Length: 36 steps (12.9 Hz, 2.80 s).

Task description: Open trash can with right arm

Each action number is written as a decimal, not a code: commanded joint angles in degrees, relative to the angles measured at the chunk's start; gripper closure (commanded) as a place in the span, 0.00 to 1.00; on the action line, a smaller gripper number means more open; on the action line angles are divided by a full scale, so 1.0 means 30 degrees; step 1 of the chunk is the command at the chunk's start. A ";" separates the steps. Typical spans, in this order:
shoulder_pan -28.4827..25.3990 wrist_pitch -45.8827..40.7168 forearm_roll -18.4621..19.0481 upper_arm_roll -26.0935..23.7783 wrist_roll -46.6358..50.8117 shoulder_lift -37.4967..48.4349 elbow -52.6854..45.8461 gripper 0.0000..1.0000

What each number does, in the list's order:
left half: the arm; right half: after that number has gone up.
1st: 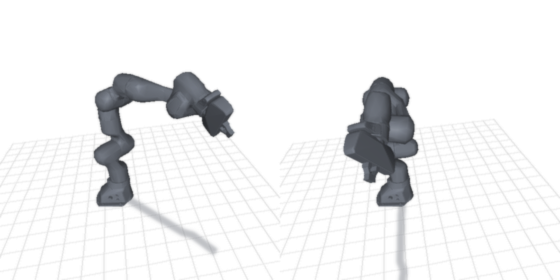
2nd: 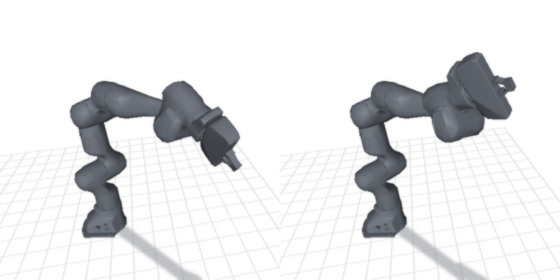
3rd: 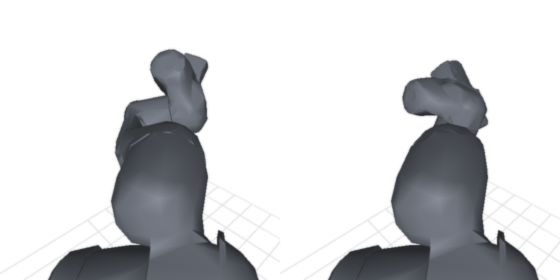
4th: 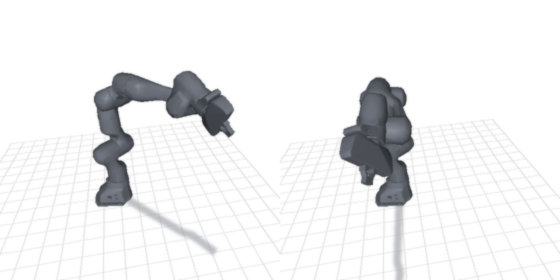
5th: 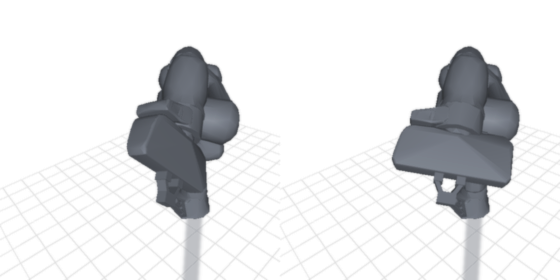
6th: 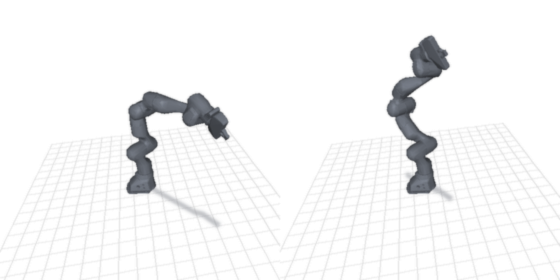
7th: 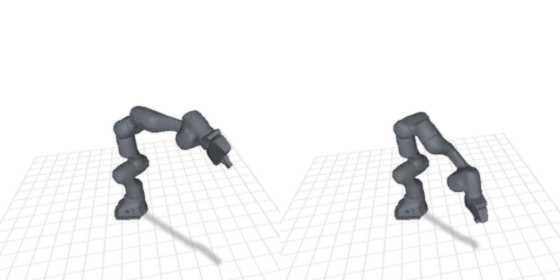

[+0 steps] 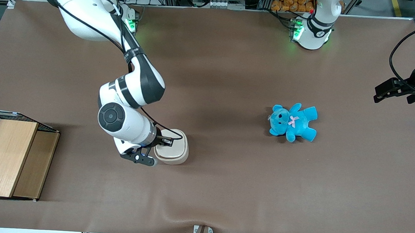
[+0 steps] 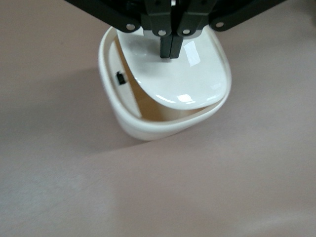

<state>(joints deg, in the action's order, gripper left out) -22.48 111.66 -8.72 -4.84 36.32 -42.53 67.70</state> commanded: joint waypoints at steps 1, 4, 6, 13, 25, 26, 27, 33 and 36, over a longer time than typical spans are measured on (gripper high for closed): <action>-0.0184 -0.0746 -0.0315 -0.0378 0.1016 -0.0267 -0.0917 1.00; -0.0213 -0.1798 -0.0957 -0.0642 0.2215 -0.0237 -0.1968 1.00; -0.0126 -0.2239 -0.1456 -0.1109 0.2744 -0.0063 -0.2176 1.00; 0.1189 -0.3788 -0.2161 -0.2515 0.4652 0.1371 -0.2470 0.65; 0.5615 -0.9031 -0.1899 -0.3456 0.2252 0.4069 -0.2411 0.00; 0.5878 -0.9589 -0.1637 -0.3426 0.2017 0.4360 -0.2411 0.00; 0.6374 -0.9855 -0.1286 -0.3455 0.1173 0.4653 -0.2411 0.00; 0.6846 -1.1469 0.1441 -0.3045 -0.1907 0.7024 -0.1567 0.00; 0.7023 -1.1119 0.1413 -0.2053 -0.3520 0.8752 0.0425 0.00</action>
<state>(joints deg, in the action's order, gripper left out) -2.50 77.05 -5.11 -12.44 28.78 -21.55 62.16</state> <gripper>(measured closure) 0.000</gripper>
